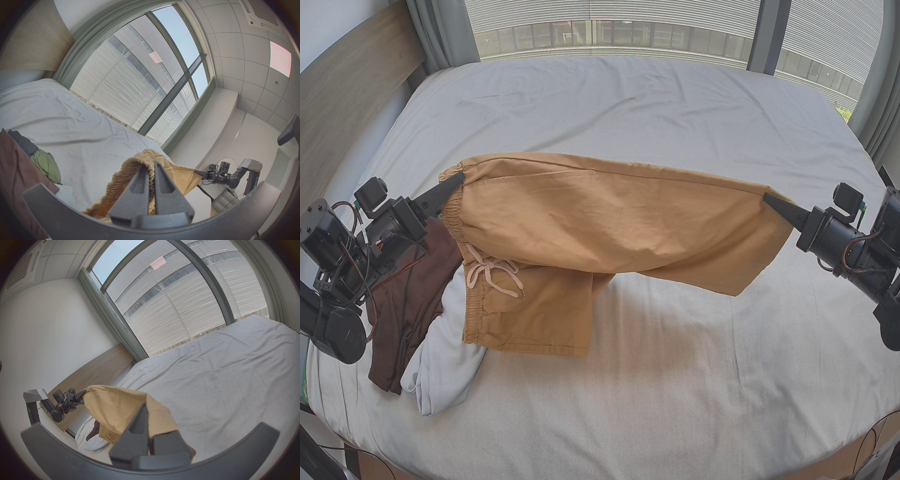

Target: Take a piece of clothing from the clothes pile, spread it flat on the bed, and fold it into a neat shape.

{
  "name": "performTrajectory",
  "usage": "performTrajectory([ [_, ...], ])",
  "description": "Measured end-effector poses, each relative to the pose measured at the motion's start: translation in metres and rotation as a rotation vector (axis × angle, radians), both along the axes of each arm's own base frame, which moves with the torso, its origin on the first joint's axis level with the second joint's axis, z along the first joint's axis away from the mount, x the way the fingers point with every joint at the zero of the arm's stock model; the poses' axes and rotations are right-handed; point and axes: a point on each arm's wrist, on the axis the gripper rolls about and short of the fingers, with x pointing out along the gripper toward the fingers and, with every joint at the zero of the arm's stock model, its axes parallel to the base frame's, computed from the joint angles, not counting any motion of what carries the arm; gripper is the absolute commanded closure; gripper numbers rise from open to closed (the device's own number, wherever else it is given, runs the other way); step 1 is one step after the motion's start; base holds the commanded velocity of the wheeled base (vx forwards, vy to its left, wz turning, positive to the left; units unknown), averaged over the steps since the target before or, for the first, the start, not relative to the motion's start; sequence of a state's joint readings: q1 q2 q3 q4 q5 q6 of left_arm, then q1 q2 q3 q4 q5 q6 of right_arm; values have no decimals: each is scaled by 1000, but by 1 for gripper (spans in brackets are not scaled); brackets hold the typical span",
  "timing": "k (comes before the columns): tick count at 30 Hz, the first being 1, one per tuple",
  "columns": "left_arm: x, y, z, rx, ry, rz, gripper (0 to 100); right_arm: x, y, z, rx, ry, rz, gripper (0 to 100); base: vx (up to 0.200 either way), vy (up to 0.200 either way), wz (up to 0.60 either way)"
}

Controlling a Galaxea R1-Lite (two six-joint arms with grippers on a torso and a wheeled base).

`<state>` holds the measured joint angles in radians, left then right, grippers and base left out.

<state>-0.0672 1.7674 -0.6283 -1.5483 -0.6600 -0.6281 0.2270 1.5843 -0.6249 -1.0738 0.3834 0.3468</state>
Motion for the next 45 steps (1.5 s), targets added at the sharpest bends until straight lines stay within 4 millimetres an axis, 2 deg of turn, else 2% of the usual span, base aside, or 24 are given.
performTrajectory([
  [8,4,-4,-2,0,2,-9,100,28,8,6,10,-35,5,100,0,0,0],
  [14,13,-3,-2,-3,-4,4,100,51,11,4,14,-37,-3,100,0,0,0],
  [22,24,-4,-2,-7,-16,9,100,71,13,1,17,-41,-9,100,0,0,0],
  [28,45,-3,-2,-37,-38,77,100,86,16,7,22,-69,-11,100,0,0,0],
  [38,76,-5,-10,-68,-50,133,100,114,15,3,21,-68,-28,100,0,0,0],
  [45,94,-14,-14,-100,-64,171,100,133,17,-1,24,-87,-32,100,0,0,0],
])
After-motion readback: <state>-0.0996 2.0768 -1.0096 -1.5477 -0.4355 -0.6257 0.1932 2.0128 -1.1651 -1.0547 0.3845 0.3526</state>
